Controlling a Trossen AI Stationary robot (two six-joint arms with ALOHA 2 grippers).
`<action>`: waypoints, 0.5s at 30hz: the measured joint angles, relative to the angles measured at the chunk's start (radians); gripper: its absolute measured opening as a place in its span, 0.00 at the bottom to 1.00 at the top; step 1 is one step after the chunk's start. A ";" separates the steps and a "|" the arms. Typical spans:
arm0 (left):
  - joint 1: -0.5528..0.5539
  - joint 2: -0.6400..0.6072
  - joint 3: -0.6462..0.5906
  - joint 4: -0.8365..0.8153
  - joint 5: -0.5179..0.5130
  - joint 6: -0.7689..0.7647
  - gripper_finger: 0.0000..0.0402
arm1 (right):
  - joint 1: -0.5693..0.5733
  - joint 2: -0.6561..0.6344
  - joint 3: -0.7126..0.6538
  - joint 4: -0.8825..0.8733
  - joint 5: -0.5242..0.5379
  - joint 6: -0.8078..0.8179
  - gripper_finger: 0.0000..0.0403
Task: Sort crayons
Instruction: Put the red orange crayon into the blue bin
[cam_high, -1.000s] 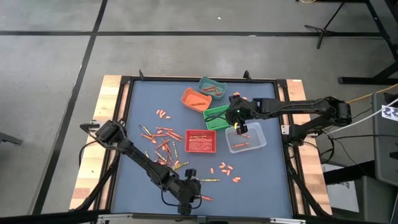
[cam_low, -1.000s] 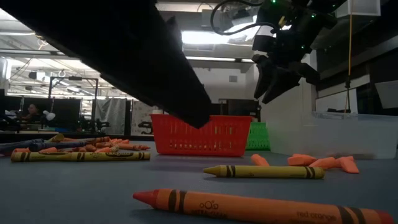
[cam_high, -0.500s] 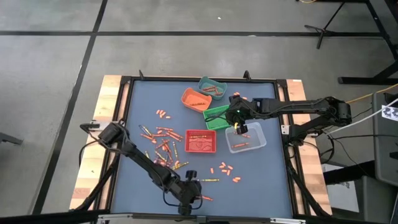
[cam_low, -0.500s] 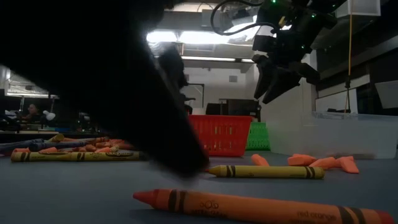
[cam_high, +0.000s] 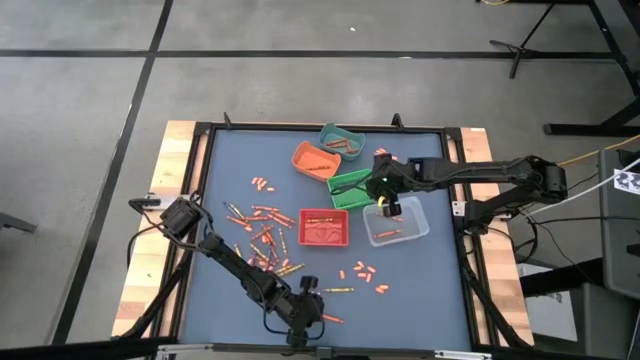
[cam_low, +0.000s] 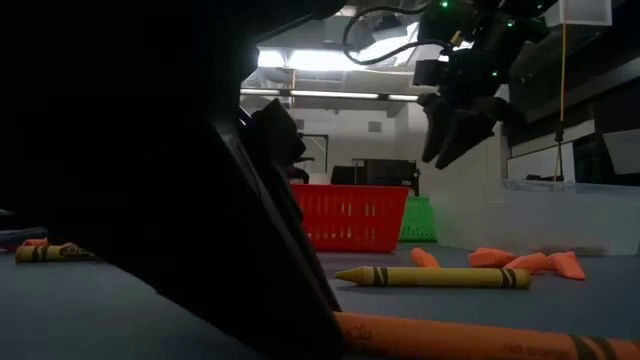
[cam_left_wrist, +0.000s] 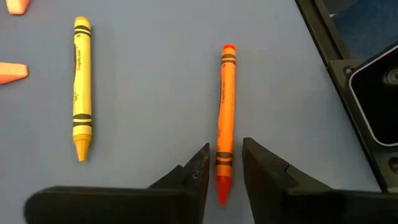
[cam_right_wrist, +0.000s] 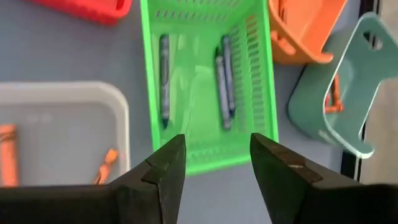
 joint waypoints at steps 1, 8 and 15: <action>0.000 0.000 0.000 -0.002 -0.003 0.000 0.16 | 0.000 -0.011 0.000 -0.025 -0.005 0.015 0.45; 0.005 0.001 -0.001 -0.001 -0.015 -0.003 0.06 | 0.000 -0.136 0.000 -0.124 -0.106 0.134 0.45; 0.011 -0.018 -0.004 -0.010 -0.017 -0.009 0.02 | 0.000 -0.270 0.000 -0.125 -0.188 0.195 0.45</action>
